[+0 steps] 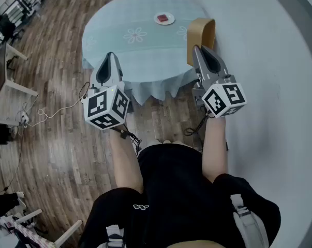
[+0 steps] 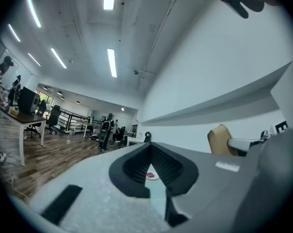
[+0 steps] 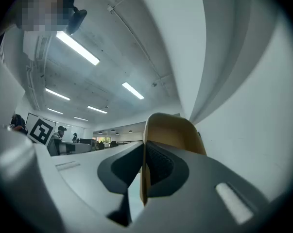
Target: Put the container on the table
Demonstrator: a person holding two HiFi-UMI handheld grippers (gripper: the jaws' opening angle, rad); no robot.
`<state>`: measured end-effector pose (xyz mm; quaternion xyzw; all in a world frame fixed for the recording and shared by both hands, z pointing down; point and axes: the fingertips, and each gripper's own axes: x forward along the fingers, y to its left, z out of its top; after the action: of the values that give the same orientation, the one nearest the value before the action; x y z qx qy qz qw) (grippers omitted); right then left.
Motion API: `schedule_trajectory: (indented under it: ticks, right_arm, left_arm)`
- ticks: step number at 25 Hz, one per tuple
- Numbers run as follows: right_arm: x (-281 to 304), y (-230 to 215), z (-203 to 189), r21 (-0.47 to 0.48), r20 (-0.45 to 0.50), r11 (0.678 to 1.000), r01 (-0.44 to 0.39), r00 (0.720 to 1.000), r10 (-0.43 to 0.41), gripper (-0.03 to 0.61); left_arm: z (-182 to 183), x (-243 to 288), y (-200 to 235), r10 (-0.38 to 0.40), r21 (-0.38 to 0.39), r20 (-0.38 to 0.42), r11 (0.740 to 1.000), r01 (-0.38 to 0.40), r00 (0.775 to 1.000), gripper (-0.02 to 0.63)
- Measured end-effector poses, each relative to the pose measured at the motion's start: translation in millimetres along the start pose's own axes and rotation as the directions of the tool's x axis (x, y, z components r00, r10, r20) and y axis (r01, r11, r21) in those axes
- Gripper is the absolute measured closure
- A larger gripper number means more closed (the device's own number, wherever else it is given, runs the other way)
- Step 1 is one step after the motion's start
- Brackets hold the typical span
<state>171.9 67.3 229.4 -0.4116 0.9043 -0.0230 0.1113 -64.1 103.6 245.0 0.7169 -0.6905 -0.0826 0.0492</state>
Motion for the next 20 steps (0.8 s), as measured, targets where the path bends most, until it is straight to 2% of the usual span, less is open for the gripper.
schedule_trajectory:
  ticks: [3, 9, 15, 20]
  right_arm:
    - [-3.2, -4.5, -1.4, 0.003, 0.009, 1.0, -0.023, 1.0, 0.023, 0.554]
    - [-14.6, -24.5, 1.1, 0.042, 0.018, 0.999, -0.01, 1.0, 0.009, 0.552]
    - [-15.3, -37.8, -16.5, 0.059, -0.011, 0.998, -0.025, 1.0, 0.026, 0.551]
    - [2.2, -46.5, -24.9, 0.087, -0.01, 0.996, -0.03, 0.999, 0.031, 0.551]
  left_arm:
    - [-5.8, 2.1, -14.9, -0.006, 0.005, 0.003, 1.0, 0.006, 1.0, 0.617]
    - [-11.5, -4.2, -43.2, -0.021, 0.025, -0.001, 0.999, 0.021, 1.0, 0.617]
    - [-36.1, -19.3, -19.1, 0.083, -0.01, -0.038, 0.996, -0.084, 0.996, 0.617]
    - [-32.1, -10.4, -12.8, 0.087, 0.015, -0.031, 0.996, -0.087, 0.996, 0.617]
